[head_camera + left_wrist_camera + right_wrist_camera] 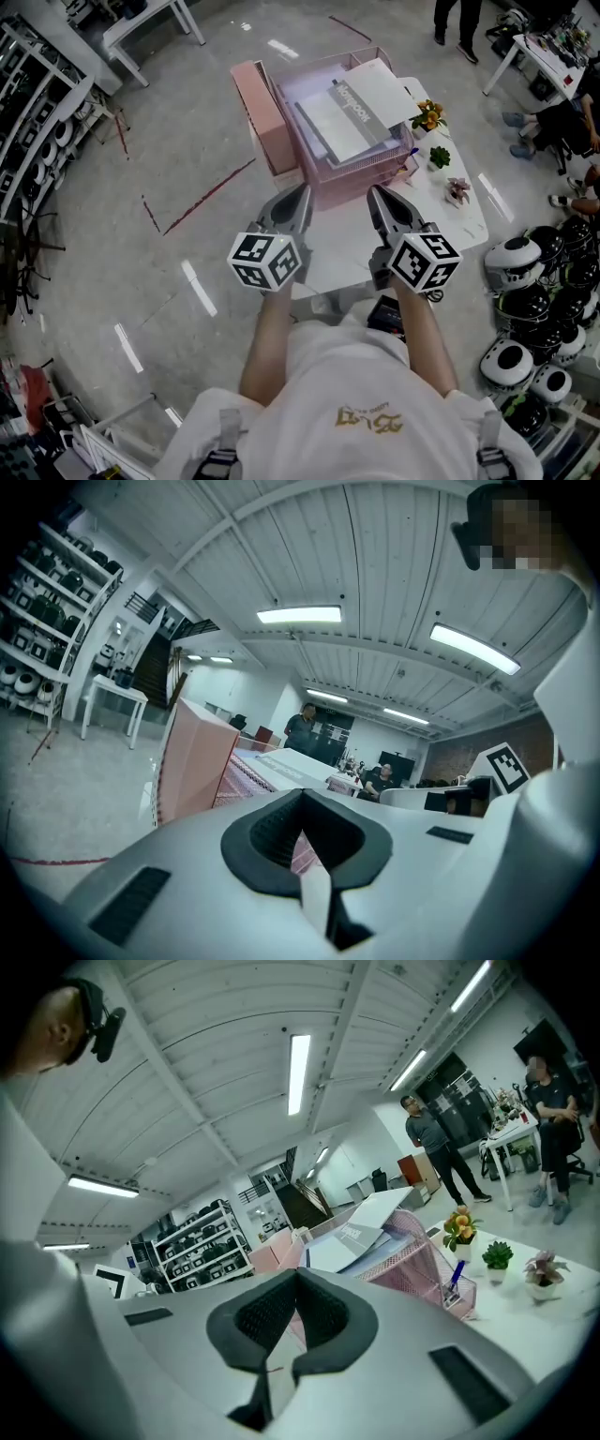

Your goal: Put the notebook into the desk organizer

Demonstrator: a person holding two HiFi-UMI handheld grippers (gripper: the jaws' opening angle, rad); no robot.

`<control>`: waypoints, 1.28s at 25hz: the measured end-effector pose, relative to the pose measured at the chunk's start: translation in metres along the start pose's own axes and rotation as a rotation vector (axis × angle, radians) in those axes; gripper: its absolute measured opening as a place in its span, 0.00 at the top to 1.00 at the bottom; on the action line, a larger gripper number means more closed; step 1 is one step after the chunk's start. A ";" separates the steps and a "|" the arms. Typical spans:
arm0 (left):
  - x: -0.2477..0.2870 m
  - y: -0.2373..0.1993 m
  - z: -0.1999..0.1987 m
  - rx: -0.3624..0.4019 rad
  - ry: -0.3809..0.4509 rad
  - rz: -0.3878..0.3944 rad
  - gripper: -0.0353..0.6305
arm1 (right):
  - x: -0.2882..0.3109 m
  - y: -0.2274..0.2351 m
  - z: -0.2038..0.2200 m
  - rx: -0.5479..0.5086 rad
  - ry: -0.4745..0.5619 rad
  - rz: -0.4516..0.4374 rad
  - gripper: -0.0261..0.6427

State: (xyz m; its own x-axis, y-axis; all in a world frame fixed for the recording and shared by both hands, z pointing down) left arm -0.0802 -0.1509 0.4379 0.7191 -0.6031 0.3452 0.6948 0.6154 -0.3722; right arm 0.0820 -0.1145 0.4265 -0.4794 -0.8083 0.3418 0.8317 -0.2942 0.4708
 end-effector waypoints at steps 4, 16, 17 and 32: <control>-0.002 0.003 -0.001 0.008 0.002 -0.002 0.92 | -0.004 0.000 0.000 -0.008 0.009 0.012 0.94; -0.001 0.003 -0.004 0.012 0.001 -0.006 0.92 | -0.005 0.003 -0.004 -0.025 -0.001 0.049 0.94; -0.001 0.003 -0.004 0.012 0.001 -0.005 0.92 | -0.004 0.003 -0.004 -0.026 -0.003 0.050 0.94; 0.000 0.000 -0.005 0.019 0.000 0.005 0.92 | -0.005 0.003 -0.005 -0.041 0.008 0.079 0.94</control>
State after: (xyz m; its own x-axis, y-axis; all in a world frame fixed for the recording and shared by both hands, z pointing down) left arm -0.0803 -0.1538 0.4336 0.7228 -0.6000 0.3429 0.6911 0.6280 -0.3578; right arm 0.0881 -0.1140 0.4220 -0.4094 -0.8340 0.3698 0.8778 -0.2496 0.4088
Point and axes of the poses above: the fingertips, and each gripper's own axes: x forward along the fingers, y to its right, z out of its underside, the point moved 4 cm from there along -x, backward along the fingers, and after that the axes turned 14 degrees about -y, right-handed, at the moved point
